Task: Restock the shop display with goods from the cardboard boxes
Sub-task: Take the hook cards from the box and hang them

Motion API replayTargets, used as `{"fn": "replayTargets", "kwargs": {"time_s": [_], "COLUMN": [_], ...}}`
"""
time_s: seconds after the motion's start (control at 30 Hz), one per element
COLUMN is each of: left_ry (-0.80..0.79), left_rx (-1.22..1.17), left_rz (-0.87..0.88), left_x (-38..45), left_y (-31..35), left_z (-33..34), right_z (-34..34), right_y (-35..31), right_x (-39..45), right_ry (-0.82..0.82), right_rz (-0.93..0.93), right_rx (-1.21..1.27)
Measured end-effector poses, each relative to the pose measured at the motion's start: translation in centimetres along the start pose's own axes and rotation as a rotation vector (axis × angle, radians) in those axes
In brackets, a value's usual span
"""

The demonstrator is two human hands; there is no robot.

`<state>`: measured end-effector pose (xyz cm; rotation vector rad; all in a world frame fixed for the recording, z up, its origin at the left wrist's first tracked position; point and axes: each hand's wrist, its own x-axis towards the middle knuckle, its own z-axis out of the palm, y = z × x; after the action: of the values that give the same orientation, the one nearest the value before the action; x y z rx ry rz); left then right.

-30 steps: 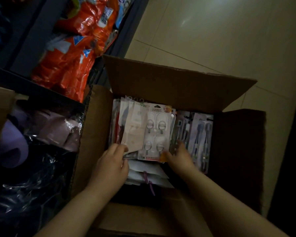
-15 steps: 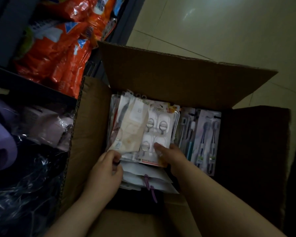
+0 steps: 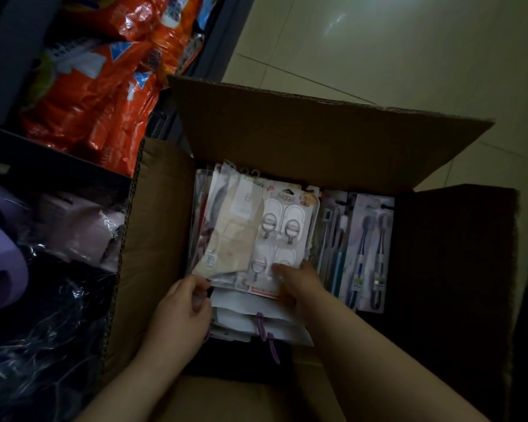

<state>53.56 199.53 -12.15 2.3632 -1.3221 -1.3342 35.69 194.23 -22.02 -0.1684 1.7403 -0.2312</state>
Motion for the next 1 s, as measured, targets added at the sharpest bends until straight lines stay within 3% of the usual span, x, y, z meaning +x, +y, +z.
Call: {"fn": "replayTargets", "kwargs": {"time_s": [0.17,0.4,0.57,0.73,1.0], "left_ry": [0.003,0.001,-0.008,-0.002,-0.033], "left_rx": [0.001,-0.005,-0.006,-0.014,-0.109], "left_rz": [0.008,-0.043,-0.058,-0.069,-0.066], "left_x": [0.0,-0.1,-0.5,-1.8,-7.2], "left_y": [0.1,0.3,0.7,1.7,7.0], "left_z": [-0.2,-0.3,-0.3,-1.2,-6.0], "right_z": [1.5,0.2,-0.6,-2.7,-10.5], "right_y": [-1.2,-1.4,-0.6,-1.9,-5.0], "right_x": [-0.2,0.0,-0.9,-2.9,-14.5], "right_ry": [0.109,-0.050,-0.112,-0.063,-0.003], "right_rz": [0.039,0.132,0.053,-0.114,-0.200], "right_rx": [-0.043,0.066,0.132,0.069,-0.006]}}
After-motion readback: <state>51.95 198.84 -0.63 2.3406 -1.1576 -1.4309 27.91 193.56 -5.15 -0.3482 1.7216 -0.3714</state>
